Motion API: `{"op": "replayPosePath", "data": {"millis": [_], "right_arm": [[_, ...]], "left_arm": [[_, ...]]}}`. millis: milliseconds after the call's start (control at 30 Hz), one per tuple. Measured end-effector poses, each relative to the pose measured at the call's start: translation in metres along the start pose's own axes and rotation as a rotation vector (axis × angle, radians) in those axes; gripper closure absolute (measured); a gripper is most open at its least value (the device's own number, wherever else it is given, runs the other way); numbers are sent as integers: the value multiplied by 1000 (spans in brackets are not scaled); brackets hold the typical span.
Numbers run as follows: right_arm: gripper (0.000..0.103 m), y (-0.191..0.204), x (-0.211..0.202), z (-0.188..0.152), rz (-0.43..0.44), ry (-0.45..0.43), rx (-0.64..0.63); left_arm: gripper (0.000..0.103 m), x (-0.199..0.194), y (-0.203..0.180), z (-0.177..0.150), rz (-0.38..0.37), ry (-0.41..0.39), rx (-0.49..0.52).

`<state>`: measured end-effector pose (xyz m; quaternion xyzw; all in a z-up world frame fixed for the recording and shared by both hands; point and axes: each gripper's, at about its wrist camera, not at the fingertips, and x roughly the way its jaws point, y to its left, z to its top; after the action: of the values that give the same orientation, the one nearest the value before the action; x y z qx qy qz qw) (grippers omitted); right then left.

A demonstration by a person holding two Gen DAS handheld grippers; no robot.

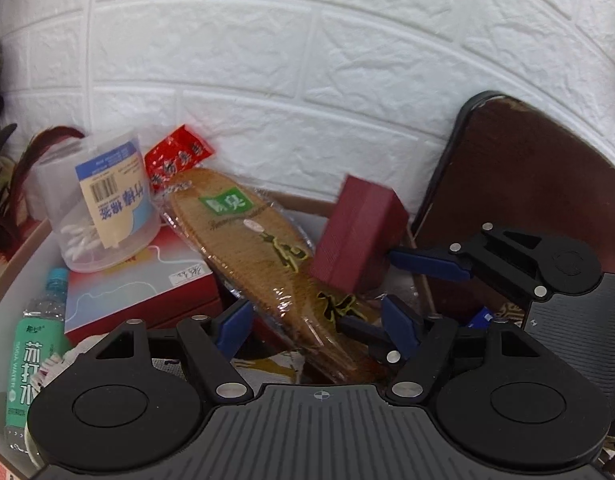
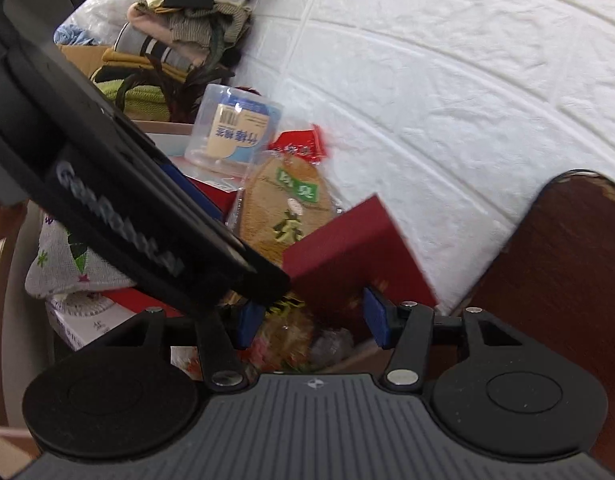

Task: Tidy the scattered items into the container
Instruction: 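Lift the red box with the left tool and lower it into the cardboard box, then release the red box from the left tool and withdraw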

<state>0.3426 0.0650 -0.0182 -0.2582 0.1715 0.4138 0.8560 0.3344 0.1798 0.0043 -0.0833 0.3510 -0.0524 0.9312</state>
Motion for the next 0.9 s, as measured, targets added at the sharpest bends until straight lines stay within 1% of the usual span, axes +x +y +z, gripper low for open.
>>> {"op": "replayPosePath", "data": {"millis": [33, 67, 100, 167, 200, 233, 267, 300, 333, 367, 433, 467, 533, 667, 767, 900], "right_arm": [[43, 1, 1, 0, 1, -1, 5], [44, 0, -1, -1, 5, -3, 12], [44, -1, -3, -1, 10, -5, 20], [35, -3, -13, -2, 4, -8, 24], [33, -4, -20, -2, 0, -14, 22], [29, -6, -29, -3, -2, -23, 20], [22, -6, -39, -3, -6, -32, 19], [18, -7, -51, -4, -13, -39, 18], [11, -7, -62, -5, -20, -46, 16], [6, -7, -75, -6, -30, -50, 15], [4, -6, -102, -9, -52, -52, 14], [2, -4, -114, -14, -62, -44, 24], [1, 2, -139, -27, -82, -20, 55], [1, 14, -189, -55, -121, 29, 119], [1, 23, -227, -75, -150, 66, 166], [1, 35, -261, -118, -242, 138, 291]], "left_arm": [[24, -1, 1, 0, -5, 0, -2], [21, -2, 2, -1, -10, -1, -5], [20, -5, 0, -1, -9, -4, 3], [19, -14, -6, -3, -3, -17, 33], [18, -20, -10, -4, 1, -26, 54], [14, -28, -16, -7, 4, -39, 72], [8, -36, -22, -9, 7, -52, 90], [5, -45, -27, -12, 10, -64, 108], [0, -53, -33, -15, 14, -80, 121], [0, -64, -39, -19, 19, -100, 137], [0, -84, -51, -30, 9, -137, 177], [0, -93, -57, -36, -4, -144, 196], [0, -110, -69, -49, -32, -151, 226], [0, -135, -91, -85, -89, -148, 244], [0, -145, -106, -116, -101, -147, 252], [0, -148, -123, -158, -143, -119, 228]]}}
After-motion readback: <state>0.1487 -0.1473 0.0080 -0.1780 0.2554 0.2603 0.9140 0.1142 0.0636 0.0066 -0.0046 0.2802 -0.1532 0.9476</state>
